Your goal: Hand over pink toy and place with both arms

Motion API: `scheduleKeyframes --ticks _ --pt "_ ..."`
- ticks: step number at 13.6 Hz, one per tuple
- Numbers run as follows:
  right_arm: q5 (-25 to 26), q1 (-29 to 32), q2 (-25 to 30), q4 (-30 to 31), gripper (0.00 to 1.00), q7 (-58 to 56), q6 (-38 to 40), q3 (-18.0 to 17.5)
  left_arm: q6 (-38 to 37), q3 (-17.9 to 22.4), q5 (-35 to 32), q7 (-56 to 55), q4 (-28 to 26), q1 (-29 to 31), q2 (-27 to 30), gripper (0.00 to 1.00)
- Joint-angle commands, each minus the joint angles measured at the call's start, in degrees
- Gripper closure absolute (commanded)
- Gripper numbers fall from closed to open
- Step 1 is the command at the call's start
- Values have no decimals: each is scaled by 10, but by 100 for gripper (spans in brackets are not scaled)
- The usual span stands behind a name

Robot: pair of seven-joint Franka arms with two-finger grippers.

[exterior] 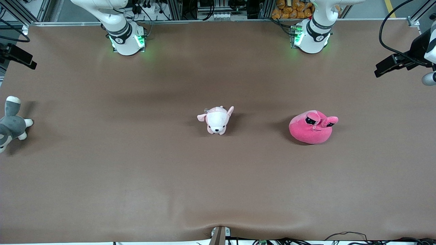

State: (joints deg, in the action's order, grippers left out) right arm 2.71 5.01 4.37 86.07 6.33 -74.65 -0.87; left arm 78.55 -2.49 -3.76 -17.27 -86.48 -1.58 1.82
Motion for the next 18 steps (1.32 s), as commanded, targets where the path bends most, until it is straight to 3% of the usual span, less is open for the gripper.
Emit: scheduleKeyframes --ticks 1,14,18 --pt "-9 5 5 1 0 -4 4 -2 2 -4 -8 -32 -6 0 1 0" --pt "-10 6 4 1 0 -4 3 -2 12 -7 -8 -143 -3 -7 -34 0" --pt "-10 6 3 0 0 -4 4 -2 11 -9 -5 -248 -5 -9 -35 0"
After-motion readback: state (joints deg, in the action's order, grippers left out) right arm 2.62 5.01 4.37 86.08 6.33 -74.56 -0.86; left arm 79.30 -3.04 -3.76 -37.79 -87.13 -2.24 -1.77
